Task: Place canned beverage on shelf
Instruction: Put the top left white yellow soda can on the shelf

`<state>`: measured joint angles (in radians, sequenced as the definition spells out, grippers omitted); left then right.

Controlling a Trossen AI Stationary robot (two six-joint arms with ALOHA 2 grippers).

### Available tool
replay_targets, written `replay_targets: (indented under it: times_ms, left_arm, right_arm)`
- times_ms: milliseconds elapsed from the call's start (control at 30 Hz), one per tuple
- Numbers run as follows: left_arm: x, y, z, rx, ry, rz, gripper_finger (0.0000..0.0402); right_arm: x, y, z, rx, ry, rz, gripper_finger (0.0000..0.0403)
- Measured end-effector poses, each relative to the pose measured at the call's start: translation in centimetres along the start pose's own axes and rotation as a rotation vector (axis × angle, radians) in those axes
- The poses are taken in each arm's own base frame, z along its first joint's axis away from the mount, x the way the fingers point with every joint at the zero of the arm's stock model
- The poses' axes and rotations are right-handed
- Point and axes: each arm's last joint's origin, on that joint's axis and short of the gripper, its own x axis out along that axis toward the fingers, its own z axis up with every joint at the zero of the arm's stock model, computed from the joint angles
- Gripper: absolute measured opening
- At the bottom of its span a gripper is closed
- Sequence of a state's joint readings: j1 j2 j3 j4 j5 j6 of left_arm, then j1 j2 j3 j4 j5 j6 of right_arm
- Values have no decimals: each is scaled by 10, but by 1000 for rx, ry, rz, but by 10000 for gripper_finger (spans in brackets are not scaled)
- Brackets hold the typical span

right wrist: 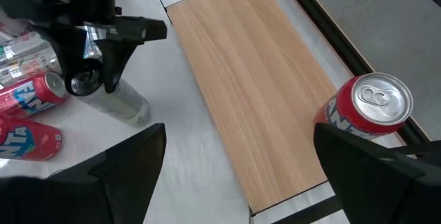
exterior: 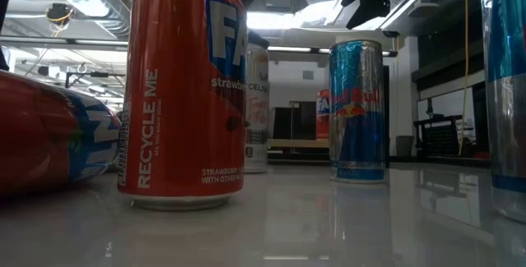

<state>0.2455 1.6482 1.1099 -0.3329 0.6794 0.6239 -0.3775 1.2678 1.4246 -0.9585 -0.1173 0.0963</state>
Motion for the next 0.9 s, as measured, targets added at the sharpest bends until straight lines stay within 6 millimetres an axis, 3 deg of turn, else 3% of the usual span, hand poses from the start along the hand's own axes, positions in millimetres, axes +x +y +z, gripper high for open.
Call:
replay_targets:
  times_ms: [600,900]
  left_arm:
    - [8,-7,5,-1,53,47,235]
    - [17,-16,12,50,71,66,284]
  right_arm:
    - [0,0,0,0,0,0,363]
    - [0,0,0,0,0,0,363]
